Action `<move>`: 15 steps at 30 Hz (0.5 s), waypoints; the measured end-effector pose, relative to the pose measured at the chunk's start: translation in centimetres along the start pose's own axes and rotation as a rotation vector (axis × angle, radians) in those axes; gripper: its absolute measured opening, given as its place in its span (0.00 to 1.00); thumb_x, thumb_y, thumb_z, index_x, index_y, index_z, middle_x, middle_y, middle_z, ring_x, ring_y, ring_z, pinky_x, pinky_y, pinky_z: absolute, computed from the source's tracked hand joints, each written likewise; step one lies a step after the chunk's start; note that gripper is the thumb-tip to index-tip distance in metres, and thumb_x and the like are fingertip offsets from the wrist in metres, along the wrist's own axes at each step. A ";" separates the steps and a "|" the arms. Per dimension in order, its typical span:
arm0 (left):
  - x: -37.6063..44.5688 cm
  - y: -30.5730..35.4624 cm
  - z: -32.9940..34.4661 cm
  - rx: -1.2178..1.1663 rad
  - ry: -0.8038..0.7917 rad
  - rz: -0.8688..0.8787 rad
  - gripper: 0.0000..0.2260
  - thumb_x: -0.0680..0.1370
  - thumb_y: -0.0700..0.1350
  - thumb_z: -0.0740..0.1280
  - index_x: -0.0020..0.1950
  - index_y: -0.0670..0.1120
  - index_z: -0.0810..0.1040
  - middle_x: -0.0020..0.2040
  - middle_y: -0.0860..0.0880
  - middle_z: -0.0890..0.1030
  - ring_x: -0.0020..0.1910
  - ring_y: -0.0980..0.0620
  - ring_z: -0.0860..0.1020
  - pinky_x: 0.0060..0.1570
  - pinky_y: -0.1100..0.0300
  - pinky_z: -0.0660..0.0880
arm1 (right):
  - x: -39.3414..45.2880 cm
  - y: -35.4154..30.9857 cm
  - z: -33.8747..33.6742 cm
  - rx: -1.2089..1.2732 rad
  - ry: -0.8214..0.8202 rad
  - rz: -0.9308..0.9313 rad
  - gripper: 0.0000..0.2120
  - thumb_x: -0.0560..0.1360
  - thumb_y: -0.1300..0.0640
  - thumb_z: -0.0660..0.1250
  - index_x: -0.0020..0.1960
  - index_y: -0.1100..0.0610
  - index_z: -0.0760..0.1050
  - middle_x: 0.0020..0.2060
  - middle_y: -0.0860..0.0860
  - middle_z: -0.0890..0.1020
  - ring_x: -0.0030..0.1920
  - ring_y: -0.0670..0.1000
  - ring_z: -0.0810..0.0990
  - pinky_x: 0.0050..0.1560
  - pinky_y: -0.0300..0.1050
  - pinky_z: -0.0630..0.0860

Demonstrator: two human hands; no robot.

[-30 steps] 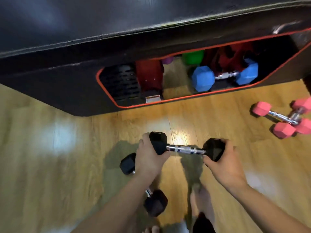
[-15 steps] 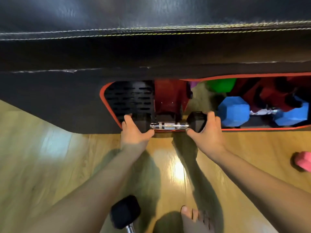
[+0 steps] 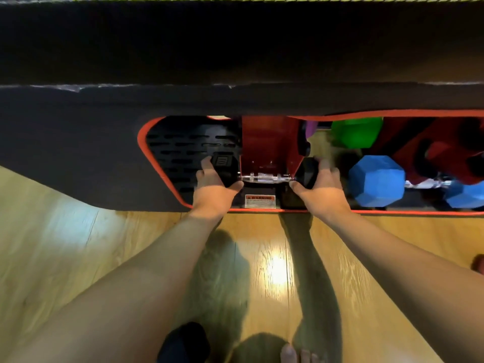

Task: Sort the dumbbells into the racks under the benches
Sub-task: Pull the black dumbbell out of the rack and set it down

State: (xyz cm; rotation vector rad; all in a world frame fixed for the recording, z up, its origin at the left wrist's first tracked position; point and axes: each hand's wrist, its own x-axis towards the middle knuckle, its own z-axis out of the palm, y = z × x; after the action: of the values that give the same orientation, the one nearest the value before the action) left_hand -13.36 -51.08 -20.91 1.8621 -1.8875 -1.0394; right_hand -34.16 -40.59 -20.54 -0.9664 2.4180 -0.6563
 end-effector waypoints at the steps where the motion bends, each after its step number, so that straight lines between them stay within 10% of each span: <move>1: 0.2 0.2 0.1 0.071 -0.022 0.009 0.46 0.64 0.53 0.80 0.73 0.50 0.55 0.66 0.42 0.69 0.64 0.39 0.71 0.63 0.42 0.70 | 0.4 -0.1 0.0 -0.050 -0.020 0.012 0.39 0.67 0.41 0.74 0.71 0.49 0.59 0.62 0.59 0.69 0.62 0.66 0.71 0.63 0.57 0.71; 7: 1.0 0.6 0.9 0.321 -0.053 0.016 0.51 0.64 0.53 0.80 0.75 0.53 0.49 0.68 0.41 0.65 0.65 0.37 0.72 0.60 0.43 0.72 | 0.2 -0.6 0.8 -0.214 -0.006 0.065 0.49 0.62 0.35 0.76 0.73 0.49 0.55 0.67 0.60 0.64 0.66 0.67 0.66 0.61 0.60 0.70; 15: -2.6 -5.1 -2.8 0.042 -0.285 0.246 0.47 0.71 0.57 0.73 0.77 0.57 0.42 0.75 0.47 0.63 0.69 0.46 0.70 0.66 0.47 0.70 | -3.4 -0.7 0.1 -0.391 -0.039 0.050 0.53 0.64 0.33 0.72 0.77 0.45 0.43 0.72 0.59 0.58 0.70 0.66 0.60 0.63 0.64 0.67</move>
State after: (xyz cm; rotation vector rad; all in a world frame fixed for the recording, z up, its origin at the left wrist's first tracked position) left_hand -7.42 -48.87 -21.60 1.5144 -2.2452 -1.2396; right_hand -31.53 -38.62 -19.43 -1.0492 2.5772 -0.1436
